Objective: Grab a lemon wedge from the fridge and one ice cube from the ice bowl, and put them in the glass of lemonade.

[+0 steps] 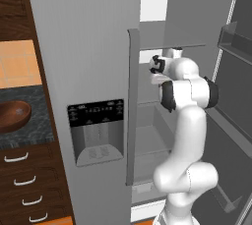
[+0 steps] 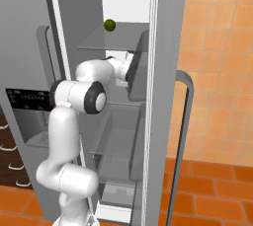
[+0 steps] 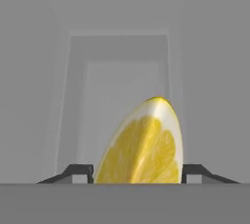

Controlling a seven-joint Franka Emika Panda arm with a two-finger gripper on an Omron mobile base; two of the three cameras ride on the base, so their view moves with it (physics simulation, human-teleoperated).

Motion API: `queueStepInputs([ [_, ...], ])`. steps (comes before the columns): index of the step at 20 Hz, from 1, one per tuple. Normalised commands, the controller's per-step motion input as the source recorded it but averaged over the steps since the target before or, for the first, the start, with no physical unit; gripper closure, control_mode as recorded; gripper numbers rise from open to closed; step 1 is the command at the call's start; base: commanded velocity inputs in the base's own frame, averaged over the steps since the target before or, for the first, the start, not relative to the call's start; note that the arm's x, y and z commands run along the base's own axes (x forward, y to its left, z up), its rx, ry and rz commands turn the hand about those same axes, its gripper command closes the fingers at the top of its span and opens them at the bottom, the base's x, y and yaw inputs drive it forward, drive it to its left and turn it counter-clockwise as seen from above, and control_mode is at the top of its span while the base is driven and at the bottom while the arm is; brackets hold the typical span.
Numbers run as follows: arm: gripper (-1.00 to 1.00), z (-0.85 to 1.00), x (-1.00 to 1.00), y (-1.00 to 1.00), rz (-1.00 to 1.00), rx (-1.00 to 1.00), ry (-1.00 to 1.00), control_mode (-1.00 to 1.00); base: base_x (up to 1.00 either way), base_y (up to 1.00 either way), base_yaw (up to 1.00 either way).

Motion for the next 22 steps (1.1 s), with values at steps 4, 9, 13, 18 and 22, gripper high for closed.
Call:
queueStepInputs([
  [4,1.0,-0.29,-0.91,0.12,0.09,0.0,-0.07,-1.0,0.0,0.0,0.0],
  [9,1.0,-0.36,-0.79,0.12,0.1,0.0,-0.2,-1.0,0.0,0.0,0.0],
  [13,1.0,0.42,-0.87,0.14,0.06,0.0,-0.17,-1.0,0.0,0.0,0.0],
  [18,1.0,1.0,-0.94,0.0,0.05,0.0,-0.06,-1.0,0.0,0.0,0.0],
  [22,1.0,1.0,-1.0,0.18,0.07,-0.01,0.08,-1.0,0.0,0.0,0.0],
])
